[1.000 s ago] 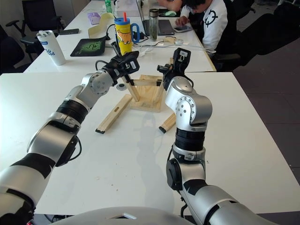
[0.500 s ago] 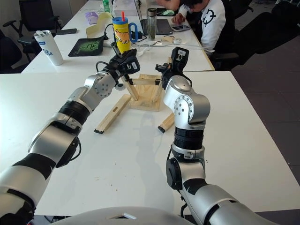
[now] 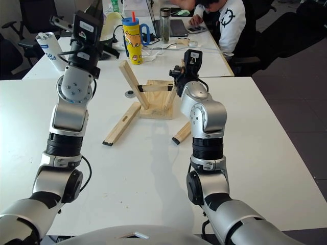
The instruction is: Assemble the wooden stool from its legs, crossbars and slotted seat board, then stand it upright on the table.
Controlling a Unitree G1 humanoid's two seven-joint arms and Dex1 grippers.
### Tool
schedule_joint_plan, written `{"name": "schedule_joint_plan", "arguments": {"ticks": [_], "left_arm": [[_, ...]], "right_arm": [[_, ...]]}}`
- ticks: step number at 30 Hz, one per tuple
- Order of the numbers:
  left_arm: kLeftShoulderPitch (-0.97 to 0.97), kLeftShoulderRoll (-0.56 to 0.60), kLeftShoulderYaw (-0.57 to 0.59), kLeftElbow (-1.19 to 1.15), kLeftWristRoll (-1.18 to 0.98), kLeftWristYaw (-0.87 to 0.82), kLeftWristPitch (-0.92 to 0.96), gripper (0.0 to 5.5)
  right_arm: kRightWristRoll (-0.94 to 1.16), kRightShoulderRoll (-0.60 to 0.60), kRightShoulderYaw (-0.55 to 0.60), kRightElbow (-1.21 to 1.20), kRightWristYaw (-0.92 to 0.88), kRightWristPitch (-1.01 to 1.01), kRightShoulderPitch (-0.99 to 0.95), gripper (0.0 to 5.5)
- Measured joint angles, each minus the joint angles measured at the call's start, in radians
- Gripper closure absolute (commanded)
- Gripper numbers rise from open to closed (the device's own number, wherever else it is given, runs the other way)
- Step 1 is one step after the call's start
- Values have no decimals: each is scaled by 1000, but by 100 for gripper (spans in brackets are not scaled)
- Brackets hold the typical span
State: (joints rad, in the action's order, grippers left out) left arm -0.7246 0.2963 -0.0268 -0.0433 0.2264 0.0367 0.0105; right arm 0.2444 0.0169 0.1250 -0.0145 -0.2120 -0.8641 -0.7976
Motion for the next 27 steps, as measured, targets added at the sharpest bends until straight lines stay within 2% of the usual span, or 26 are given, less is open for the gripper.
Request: {"name": "schedule_joint_plan", "arguments": {"ticks": [6, 11, 15, 17, 23, 27], "left_arm": [[113, 13, 43, 75, -5, 7, 60, 550], [149, 13, 51, 112, -4, 6, 80, 550], [153, 8, 50, 137, 2, 3, 88, 550], [158, 6, 49, 142, 5, 2, 91, 550], [183, 1, 48, 155, 11, 0, 103, 550], [188, 1, 44, 171, 13, 2, 110, 550]], "right_arm": [[-103, -61, -26, 27, 17, 215, -9, 356], [-225, -80, -93, -27, 22, 557, -73, 356], [-216, -10, -218, 43, 159, 625, -132, 356], [-191, 31, -225, 162, 188, 584, -134, 356], [-187, 54, -172, 492, 189, 617, -129, 454], [-188, 57, -148, 553, 182, 658, -133, 519]]}}
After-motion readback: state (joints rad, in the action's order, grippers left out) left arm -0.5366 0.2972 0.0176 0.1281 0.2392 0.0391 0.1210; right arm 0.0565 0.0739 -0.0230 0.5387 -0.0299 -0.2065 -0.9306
